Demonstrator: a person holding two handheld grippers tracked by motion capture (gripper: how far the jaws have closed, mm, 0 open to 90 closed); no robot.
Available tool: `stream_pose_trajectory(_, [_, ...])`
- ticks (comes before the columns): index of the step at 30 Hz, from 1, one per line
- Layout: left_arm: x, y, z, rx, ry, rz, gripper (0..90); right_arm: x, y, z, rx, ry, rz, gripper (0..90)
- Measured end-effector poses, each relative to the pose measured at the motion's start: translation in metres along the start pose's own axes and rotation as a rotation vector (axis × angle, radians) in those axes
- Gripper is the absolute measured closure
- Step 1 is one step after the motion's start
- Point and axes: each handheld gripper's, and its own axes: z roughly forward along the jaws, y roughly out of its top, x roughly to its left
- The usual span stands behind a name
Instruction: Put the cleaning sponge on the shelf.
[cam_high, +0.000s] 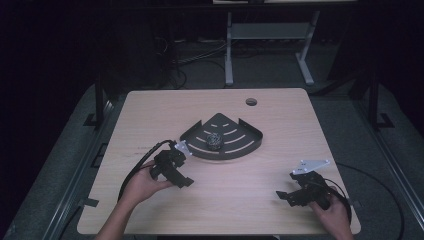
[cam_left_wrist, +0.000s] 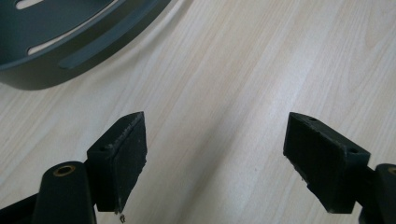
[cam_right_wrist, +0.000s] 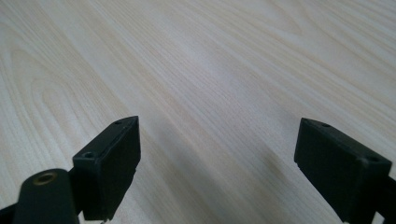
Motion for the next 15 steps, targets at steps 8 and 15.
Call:
stream_pose_trajectory(8, [-0.005,-0.011,-0.005,-0.008,0.008,-0.006,20.9,-0.001,0.000,-0.002,-0.005,-0.007,0.004,14.2])
stream_pose_trajectory(15, [-0.007,-0.021,-0.008,-0.003,0.016,-0.014,20.9,-0.001,-0.001,-0.002,-0.005,-0.009,0.006,14.2])
